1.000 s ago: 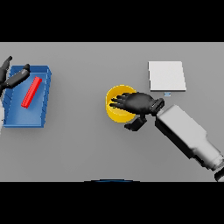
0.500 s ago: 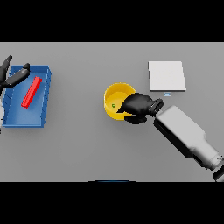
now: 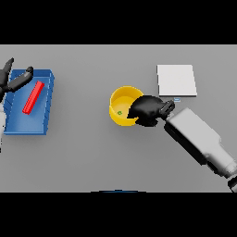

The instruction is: Pick up the red beaker and tilt it to pour out 1 green nut into yellow bowl. Pick up the yellow bowl and place it on the metallic measuring scale.

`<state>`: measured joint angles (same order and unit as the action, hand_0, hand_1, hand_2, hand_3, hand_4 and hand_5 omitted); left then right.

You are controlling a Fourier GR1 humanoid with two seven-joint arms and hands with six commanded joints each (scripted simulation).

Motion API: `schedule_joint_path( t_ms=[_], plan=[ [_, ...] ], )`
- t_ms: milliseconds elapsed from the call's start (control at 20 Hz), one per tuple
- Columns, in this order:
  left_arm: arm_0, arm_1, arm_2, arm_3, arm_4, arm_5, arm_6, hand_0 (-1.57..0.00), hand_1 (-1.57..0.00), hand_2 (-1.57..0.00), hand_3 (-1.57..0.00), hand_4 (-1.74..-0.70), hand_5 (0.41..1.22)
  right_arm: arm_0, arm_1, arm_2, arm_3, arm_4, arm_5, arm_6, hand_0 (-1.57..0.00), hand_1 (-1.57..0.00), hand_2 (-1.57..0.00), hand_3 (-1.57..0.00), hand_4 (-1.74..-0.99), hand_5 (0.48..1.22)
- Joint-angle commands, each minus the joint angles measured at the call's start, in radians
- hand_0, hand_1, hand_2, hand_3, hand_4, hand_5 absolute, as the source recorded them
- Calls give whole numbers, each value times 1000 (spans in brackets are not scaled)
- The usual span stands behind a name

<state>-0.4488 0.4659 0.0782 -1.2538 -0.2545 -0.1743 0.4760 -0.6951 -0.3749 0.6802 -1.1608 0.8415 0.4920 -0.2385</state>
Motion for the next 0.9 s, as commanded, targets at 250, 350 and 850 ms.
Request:
schedule_joint_path(
  t_ms=[250,350,850],
  plan=[
    [2,14,5,-9,10,-15,-20,1,1,1,1,-776,702,-3,-72,-52,-128,-51,90,65,-1555,-1554,-1491,-1153,-1735,1217],
    [-4,5,4,4,10,-10,-19,1,1,1,1,-782,702,-7,-86,-68,-167,-57,105,100,-1561,-1560,-1433,-1215,-1737,1219],
    [6,3,19,-34,38,-17,19,1,1,1,1,-831,728,-69,-146,-154,-103,-63,36,143,-1554,-1570,-1517,-1166,-1741,1220]
  ],
)
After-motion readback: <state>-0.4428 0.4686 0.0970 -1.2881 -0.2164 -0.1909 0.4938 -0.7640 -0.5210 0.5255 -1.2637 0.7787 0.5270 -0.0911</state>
